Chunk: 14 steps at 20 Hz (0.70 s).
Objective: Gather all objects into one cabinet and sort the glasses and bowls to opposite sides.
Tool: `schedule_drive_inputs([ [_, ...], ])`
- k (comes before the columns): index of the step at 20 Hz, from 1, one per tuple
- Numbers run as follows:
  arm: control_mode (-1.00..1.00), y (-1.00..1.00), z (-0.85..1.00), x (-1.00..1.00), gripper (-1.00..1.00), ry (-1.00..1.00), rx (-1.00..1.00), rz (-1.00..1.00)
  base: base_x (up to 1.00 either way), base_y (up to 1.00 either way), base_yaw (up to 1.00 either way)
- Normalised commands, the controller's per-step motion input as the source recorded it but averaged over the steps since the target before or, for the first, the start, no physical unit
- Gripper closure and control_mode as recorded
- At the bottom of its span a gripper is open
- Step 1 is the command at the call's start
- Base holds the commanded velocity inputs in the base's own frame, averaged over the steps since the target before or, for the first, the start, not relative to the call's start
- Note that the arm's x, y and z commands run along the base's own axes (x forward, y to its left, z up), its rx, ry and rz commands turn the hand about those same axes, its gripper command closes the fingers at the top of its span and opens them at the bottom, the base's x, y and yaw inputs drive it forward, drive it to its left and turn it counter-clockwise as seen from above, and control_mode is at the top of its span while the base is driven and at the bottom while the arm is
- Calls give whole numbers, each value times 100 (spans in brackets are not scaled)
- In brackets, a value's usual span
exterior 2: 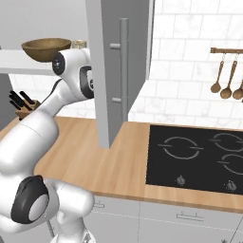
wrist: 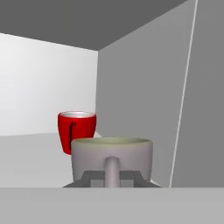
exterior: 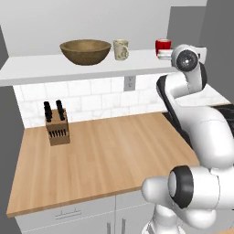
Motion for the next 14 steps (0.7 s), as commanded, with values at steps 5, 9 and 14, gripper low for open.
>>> schedule_drive_inputs([
  [5,-100,0,0,-24,100,10,0,0,0,0,0],
  [9,-100,0,-4,-30,100,9,0,0,0,0,0],
  [14,-100,0,0,-8,100,2,0,0,0,0,0],
])
